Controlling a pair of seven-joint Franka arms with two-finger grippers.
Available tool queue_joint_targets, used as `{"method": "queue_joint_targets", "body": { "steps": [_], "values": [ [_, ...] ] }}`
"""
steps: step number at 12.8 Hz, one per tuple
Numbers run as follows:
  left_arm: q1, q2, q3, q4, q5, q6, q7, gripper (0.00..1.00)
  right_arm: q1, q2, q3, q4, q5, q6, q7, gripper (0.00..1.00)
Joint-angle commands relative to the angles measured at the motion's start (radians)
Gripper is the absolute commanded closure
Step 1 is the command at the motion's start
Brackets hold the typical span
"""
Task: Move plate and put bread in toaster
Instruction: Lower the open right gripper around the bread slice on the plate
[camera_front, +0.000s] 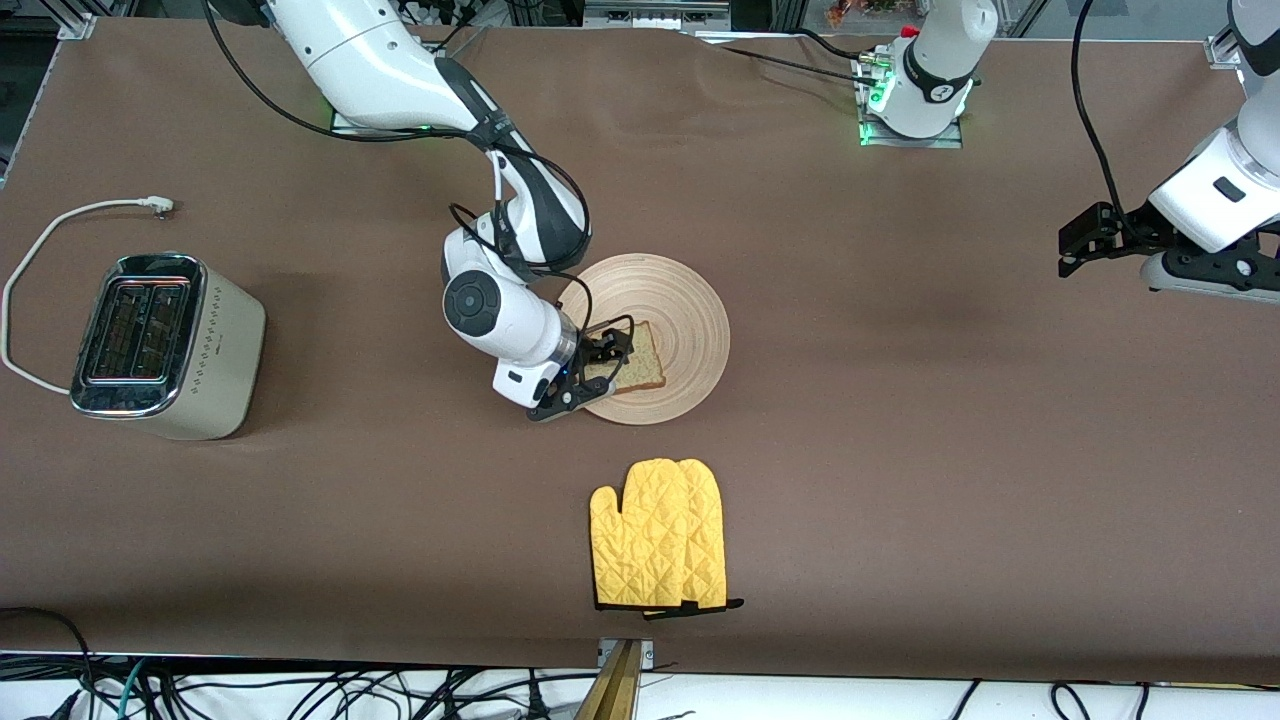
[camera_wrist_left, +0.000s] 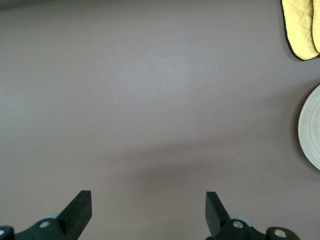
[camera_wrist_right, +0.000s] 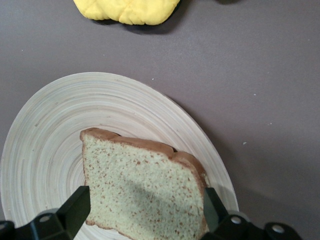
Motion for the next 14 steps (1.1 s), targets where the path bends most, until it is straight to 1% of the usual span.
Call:
{"method": "queue_joint_targets", "body": {
  "steps": [1,14],
  "values": [
    [0.006,-0.001,-0.003,0.01,-0.022,-0.013,-0.004,0.0,0.001,0.009,0.002,0.001,0.015,-0.003,0.001,0.0],
    [0.006,-0.001,-0.003,0.01,-0.022,-0.013,-0.004,0.0,0.003,0.019,0.002,-0.031,0.015,-0.005,-0.021,0.0]
  ]
}}
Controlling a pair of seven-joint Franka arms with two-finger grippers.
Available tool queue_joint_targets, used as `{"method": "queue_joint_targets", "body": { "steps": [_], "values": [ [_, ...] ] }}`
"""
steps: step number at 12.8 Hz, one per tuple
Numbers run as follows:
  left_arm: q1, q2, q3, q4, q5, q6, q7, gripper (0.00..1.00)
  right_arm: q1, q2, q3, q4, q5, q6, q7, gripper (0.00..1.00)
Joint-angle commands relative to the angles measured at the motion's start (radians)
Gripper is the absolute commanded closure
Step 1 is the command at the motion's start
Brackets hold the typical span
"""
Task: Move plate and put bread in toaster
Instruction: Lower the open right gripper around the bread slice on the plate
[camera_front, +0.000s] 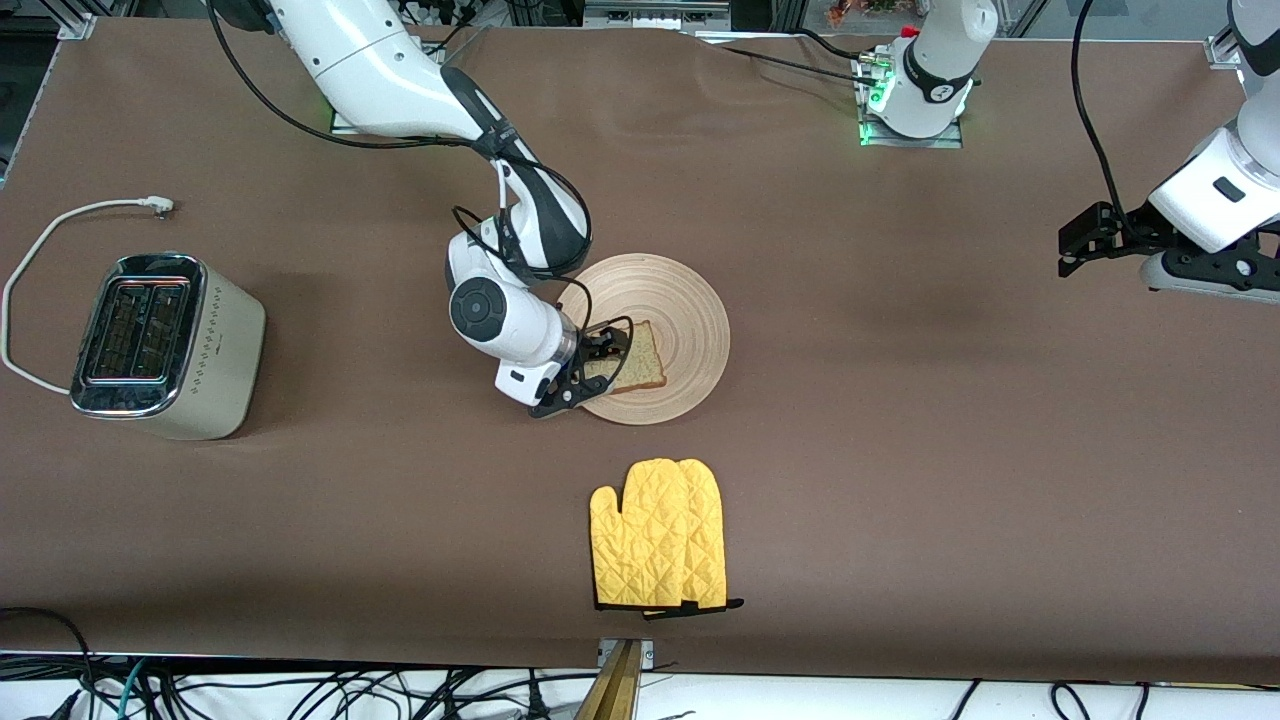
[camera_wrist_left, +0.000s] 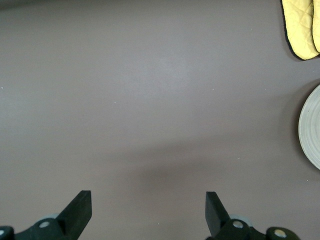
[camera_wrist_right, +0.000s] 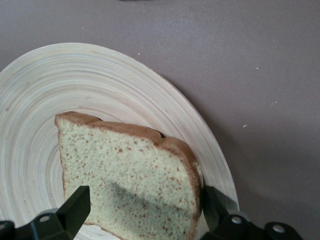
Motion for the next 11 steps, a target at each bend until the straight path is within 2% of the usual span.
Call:
{"method": "queue_joint_targets", "body": {
  "steps": [1,4,6,9,11],
  "values": [
    [0.006,-0.001,-0.003,0.012,-0.022,-0.012,-0.003,0.0,0.001,0.004,0.002,-0.005,0.015,-0.001,-0.018,0.0],
    [0.006,-0.001,-0.003,0.01,-0.022,-0.012,-0.003,0.0,-0.002,0.005,0.0,-0.005,0.015,-0.001,-0.018,0.01],
    [0.006,-0.001,-0.003,0.01,-0.023,-0.013,-0.003,0.0,-0.004,0.007,0.0,-0.005,0.015,-0.001,-0.018,0.16],
    [0.006,-0.001,-0.003,0.01,-0.023,-0.013,-0.002,0.0,-0.005,0.013,0.0,-0.003,0.015,0.001,-0.015,0.25],
    [0.006,-0.001,-0.003,0.01,-0.023,-0.013,-0.002,0.0,-0.005,0.013,0.0,-0.003,0.015,0.001,-0.015,0.25]
  ]
}}
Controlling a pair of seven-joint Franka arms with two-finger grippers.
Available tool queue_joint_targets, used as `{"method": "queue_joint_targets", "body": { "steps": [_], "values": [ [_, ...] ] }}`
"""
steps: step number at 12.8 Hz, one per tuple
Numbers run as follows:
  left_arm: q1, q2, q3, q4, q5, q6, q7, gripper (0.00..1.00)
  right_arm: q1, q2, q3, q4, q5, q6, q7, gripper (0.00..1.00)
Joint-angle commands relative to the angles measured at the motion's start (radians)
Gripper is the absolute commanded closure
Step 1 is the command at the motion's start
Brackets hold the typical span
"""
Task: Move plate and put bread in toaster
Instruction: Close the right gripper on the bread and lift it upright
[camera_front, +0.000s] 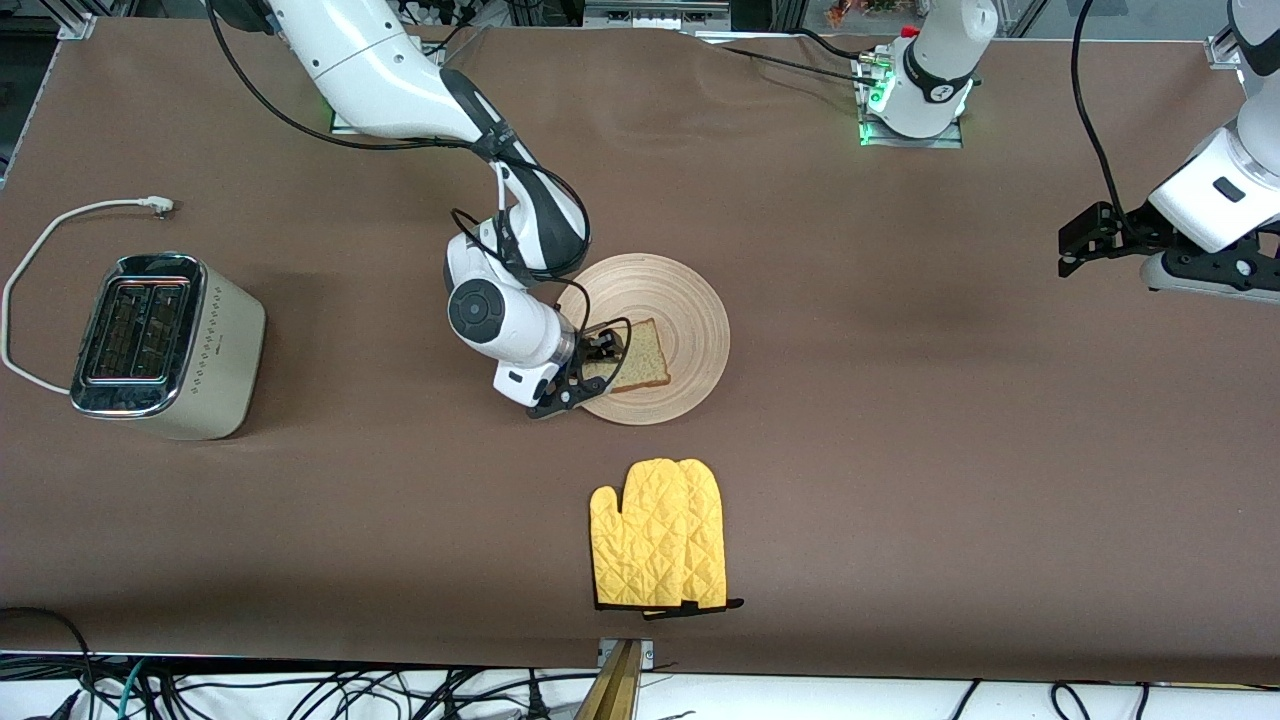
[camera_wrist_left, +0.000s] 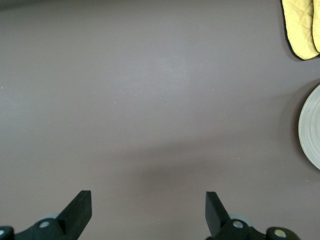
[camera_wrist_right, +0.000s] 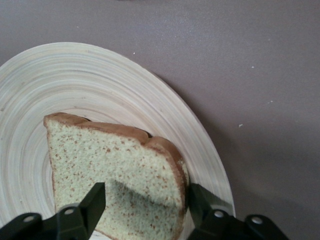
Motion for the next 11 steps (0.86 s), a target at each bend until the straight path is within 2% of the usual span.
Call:
{"method": "queue_joint_targets", "body": {
  "steps": [1,5,11],
  "values": [
    [0.006,-0.001,-0.003,0.01,-0.023,-0.015,-0.002,0.0,-0.003,0.011,0.003,0.0,0.015,0.001,-0.015,0.25],
    [0.006,-0.001,-0.003,0.012,-0.023,-0.015,-0.002,0.0,-0.001,0.013,0.003,0.0,0.015,0.001,-0.015,0.25],
    [0.006,-0.001,-0.003,0.01,-0.023,-0.015,-0.002,0.0,0.002,0.019,0.003,0.0,0.014,0.007,-0.017,0.33]
  ]
}}
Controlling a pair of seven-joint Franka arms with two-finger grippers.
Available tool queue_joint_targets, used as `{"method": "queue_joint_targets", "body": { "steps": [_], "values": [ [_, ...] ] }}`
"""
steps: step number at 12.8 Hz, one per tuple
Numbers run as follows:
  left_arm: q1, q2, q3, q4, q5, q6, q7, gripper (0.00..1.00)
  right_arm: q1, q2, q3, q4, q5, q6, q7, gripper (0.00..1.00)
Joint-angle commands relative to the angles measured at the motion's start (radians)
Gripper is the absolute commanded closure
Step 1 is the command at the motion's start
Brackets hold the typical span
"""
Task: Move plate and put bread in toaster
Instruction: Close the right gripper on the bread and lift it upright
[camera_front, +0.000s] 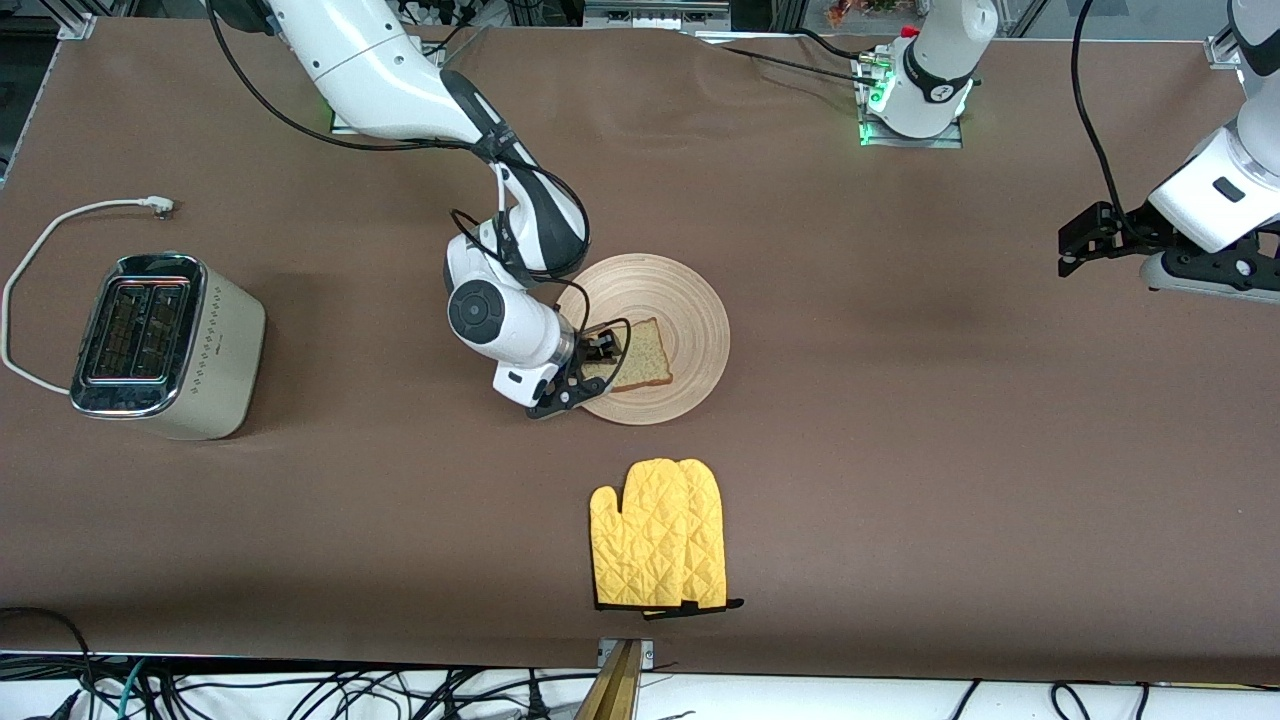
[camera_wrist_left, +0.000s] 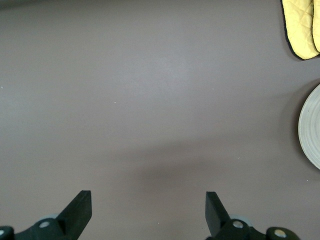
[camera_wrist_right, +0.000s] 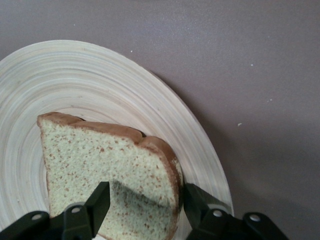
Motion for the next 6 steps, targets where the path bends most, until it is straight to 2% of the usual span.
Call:
{"method": "queue_joint_targets", "body": {
  "steps": [1,3,6],
  "values": [
    [0.006,-0.001,-0.003,0.01,-0.023,-0.014,-0.002,0.0,0.002,0.016,0.003,0.002,0.014,0.008,-0.017,0.36],
    [0.006,-0.001,-0.003,0.012,-0.023,-0.014,-0.003,0.0,0.002,0.02,0.003,0.002,0.011,0.008,-0.017,0.42],
    [0.006,-0.001,-0.003,0.012,-0.023,-0.014,-0.002,0.0,0.002,0.02,0.003,0.006,0.003,0.008,-0.017,0.58]
  ]
}}
